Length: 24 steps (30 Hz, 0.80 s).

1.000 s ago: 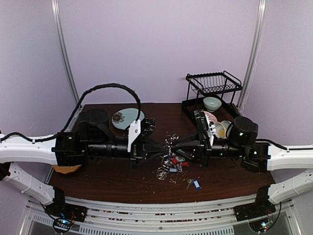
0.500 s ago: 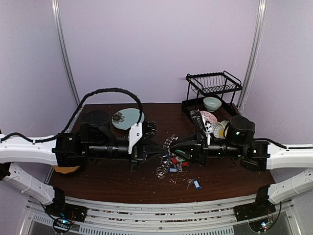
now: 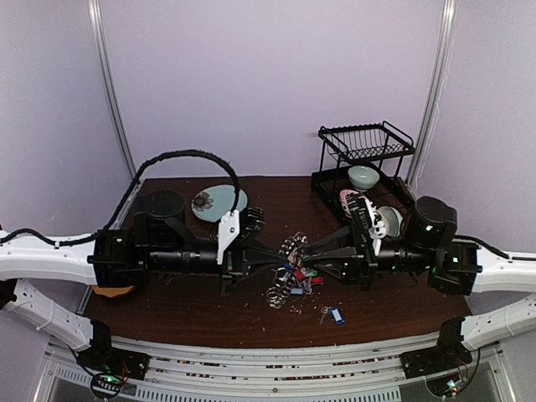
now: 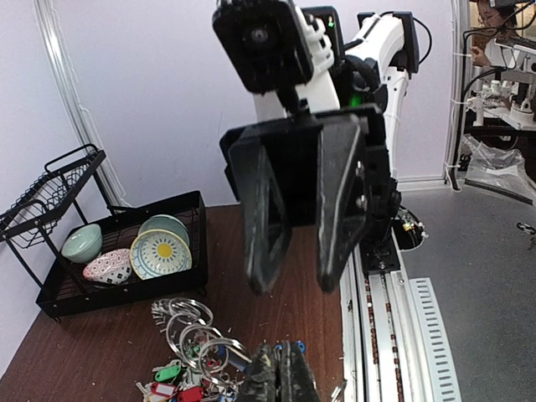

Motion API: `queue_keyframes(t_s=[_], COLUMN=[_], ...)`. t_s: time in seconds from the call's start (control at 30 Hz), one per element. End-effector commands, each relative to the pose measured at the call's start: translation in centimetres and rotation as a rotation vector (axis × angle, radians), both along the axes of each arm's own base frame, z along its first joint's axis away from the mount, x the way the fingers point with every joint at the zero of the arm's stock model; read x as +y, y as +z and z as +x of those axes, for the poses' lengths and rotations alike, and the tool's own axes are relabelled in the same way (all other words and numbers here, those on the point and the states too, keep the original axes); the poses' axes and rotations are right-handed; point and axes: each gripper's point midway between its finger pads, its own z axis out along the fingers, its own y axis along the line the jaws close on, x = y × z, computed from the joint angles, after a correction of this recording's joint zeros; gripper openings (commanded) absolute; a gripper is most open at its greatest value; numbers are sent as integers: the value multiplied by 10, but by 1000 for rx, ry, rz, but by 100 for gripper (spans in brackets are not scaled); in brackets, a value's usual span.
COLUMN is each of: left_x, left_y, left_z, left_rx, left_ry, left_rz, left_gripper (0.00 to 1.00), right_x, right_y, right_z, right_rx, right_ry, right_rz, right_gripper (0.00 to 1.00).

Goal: Put the keys on the keyring

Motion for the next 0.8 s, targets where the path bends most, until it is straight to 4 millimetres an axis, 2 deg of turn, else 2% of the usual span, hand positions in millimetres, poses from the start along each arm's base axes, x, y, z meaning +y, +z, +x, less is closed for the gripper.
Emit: queue_keyframes(t_s=[0.0,0.1,0.2,0.33,0.67,0.77], left_x=[-2,-2,-3,-3,-1,-1], left_y=[30,30,29,30,32,31], left_z=[-7,-6,-5,-5,-4,-5], left_rx=[-5,-7,-7,-7,-15,-13], left_ry=[-30,-25,-22,-23,-16,-18], left_rz=[-121,-120,-115,-114,-117,-114], left_gripper=[0,0,0,0,0,0], right_x=[14,22,26,27,33,33], right_y=[-20,-28,-23,-21,-35,-34], right_z=[-1,-9,-14,-9,-3,-4], right_rx=[18,38,38,35,49,51], right_ry=[28,63,77,52,31,39], right_rz=[-56,-60,-19,-3,-63,-59], right_gripper=[32,34,31,20,17,3])
